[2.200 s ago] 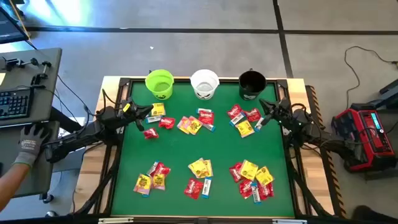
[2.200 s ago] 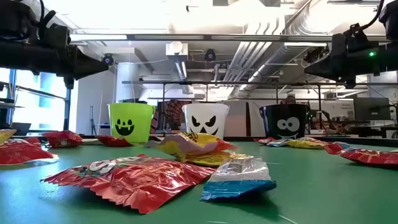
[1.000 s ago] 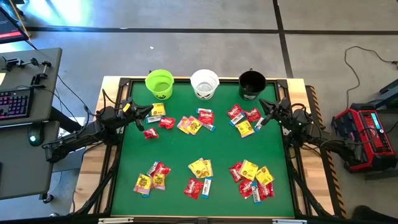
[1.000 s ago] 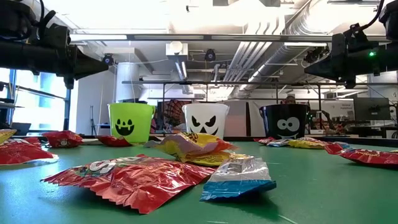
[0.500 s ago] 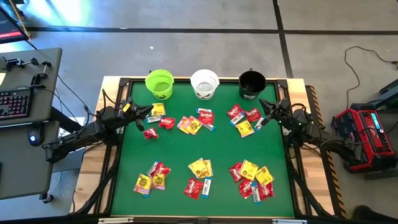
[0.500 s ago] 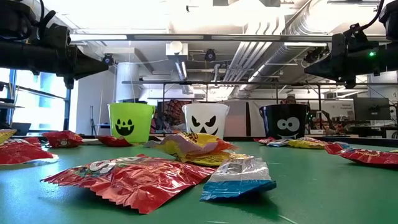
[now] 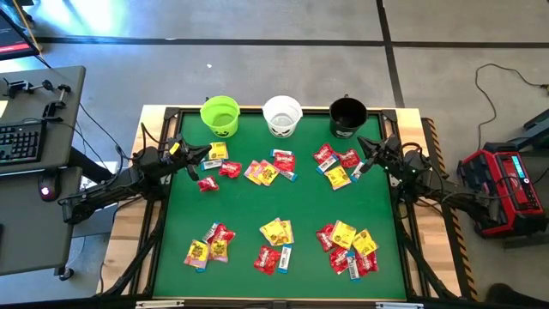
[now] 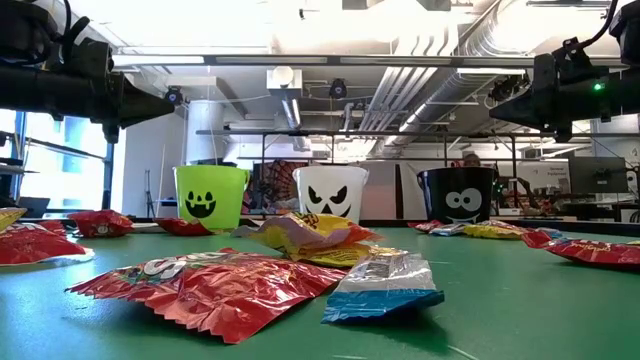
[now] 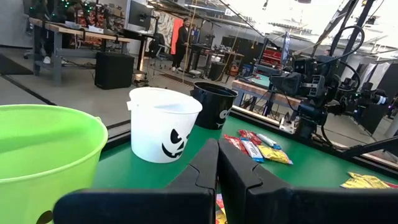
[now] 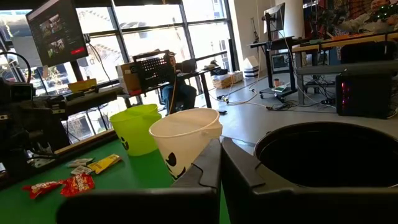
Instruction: Sort candy by brand, put in halloween buckets
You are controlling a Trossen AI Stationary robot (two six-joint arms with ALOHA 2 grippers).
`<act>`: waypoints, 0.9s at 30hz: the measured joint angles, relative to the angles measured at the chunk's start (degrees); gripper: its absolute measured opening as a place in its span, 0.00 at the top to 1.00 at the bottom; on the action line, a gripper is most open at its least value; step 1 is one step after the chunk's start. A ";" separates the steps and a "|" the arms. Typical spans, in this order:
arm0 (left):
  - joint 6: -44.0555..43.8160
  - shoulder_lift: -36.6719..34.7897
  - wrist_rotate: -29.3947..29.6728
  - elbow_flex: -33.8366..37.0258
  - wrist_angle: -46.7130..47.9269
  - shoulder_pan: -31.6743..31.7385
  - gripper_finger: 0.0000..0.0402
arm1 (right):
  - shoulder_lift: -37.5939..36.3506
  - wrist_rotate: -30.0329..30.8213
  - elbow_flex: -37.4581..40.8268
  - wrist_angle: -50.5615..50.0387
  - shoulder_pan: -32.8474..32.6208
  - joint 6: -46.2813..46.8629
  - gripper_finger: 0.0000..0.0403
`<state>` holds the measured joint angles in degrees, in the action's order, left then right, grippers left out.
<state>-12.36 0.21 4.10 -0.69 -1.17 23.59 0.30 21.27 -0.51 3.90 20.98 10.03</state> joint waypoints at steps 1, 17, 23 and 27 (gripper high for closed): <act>0.02 0.00 -0.02 -0.01 0.01 0.00 1.00 | 0.01 -0.02 0.00 0.00 0.01 0.01 1.00; 1.97 0.01 1.07 -0.02 -1.67 0.04 1.00 | 0.00 -0.02 0.00 0.02 0.02 0.02 1.00; -0.90 0.02 0.87 0.00 -1.68 0.02 1.00 | 0.00 0.00 0.00 0.00 0.01 0.02 1.00; -7.51 0.02 0.87 -0.02 -1.76 0.02 1.00 | 0.02 -0.02 0.00 0.00 0.00 0.02 1.00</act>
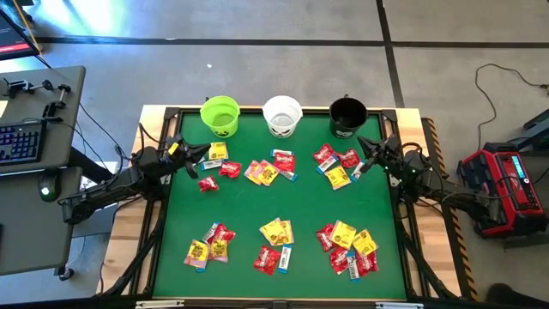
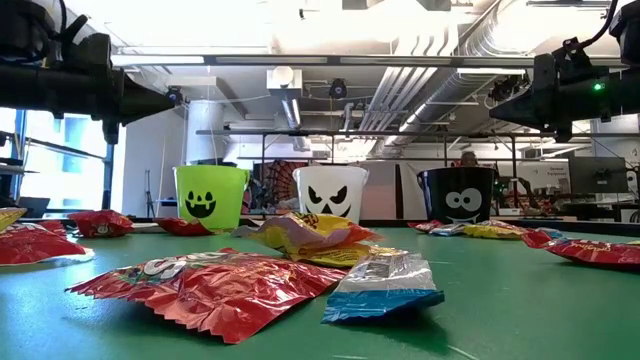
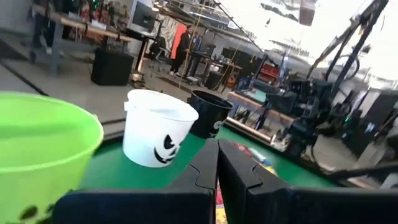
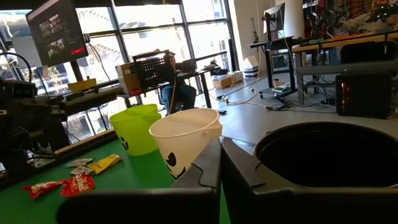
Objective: Sort candy by brand, put in halloween buckets
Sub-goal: Put the yellow candy into the green bucket
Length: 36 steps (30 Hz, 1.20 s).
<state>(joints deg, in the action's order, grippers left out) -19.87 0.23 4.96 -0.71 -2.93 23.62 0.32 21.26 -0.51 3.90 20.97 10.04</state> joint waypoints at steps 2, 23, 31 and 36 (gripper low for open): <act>-1.20 0.00 -0.01 0.01 0.02 0.00 1.00 | -0.01 0.01 0.00 0.00 0.00 0.00 1.00; -3.48 0.12 3.86 0.00 -11.22 0.00 1.00 | 0.00 0.00 0.00 0.00 0.00 0.00 1.00; -10.56 0.17 -0.90 -0.02 -13.22 0.00 1.00 | 0.00 0.01 0.00 0.00 0.00 0.00 1.00; -10.69 2.68 -2.74 -1.53 -12.92 -0.04 1.00 | -0.02 0.01 0.00 0.00 0.02 -0.01 1.00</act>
<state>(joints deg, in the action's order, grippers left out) -30.56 2.91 2.23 -2.24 -15.84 23.57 0.30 21.27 -0.51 3.90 20.99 10.03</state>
